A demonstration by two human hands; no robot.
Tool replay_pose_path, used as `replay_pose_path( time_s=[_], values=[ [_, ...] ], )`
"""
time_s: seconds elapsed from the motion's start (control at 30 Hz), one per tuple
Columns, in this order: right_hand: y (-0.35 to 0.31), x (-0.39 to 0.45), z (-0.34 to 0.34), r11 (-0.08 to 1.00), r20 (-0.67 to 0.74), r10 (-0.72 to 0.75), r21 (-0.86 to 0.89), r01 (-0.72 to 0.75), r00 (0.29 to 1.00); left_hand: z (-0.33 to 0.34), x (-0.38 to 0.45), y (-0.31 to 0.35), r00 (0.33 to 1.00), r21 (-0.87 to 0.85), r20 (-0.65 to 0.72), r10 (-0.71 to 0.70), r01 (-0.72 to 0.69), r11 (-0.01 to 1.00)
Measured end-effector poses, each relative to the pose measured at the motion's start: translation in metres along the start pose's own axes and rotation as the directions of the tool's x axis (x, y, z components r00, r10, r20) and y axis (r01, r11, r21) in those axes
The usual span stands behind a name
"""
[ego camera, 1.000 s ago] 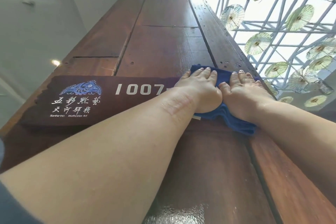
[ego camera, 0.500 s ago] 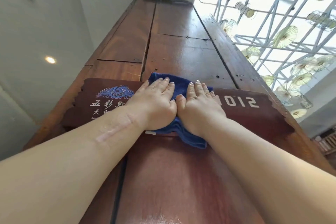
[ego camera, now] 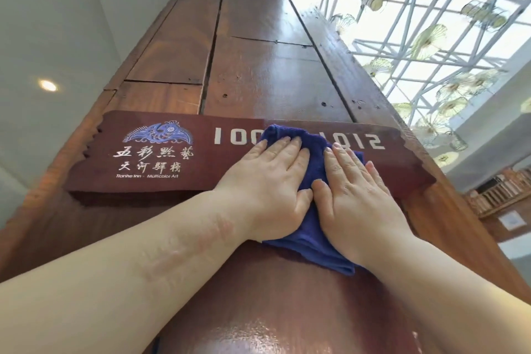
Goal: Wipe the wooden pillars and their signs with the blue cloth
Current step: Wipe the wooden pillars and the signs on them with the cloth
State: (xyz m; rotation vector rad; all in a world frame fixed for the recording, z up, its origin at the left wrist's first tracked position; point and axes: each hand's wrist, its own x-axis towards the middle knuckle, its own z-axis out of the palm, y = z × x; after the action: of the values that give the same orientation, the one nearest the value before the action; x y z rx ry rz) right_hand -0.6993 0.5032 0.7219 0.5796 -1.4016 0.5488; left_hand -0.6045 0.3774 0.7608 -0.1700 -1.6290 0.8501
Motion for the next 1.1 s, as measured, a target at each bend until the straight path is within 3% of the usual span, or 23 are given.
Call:
replay_pose_path(
  time_s=[0.23,0.67,0.93,1.1],
  values=[
    [0.064,-0.011,-0.008,1.000,-0.059,-0.002,0.014,0.003,0.998,0.018,0.041,0.050,0.998,0.030,-0.024,0.062,-0.062,0.998],
    [0.137,0.048,-0.026,0.983,0.171,0.118,0.119,-0.140,0.978,0.015,0.128,0.098,0.983,-0.107,0.164,-0.077,0.095,0.990],
    [0.135,0.085,-0.025,0.988,0.188,0.116,0.075,-0.132,0.975,0.012,0.149,0.082,0.973,-0.096,0.174,-0.148,0.167,0.981],
    [0.086,0.093,-0.021,0.993,0.215,0.099,0.046,-0.111,0.972,0.007,0.124,0.044,0.968,-0.093,0.137,-0.211,0.224,0.970]
  ],
)
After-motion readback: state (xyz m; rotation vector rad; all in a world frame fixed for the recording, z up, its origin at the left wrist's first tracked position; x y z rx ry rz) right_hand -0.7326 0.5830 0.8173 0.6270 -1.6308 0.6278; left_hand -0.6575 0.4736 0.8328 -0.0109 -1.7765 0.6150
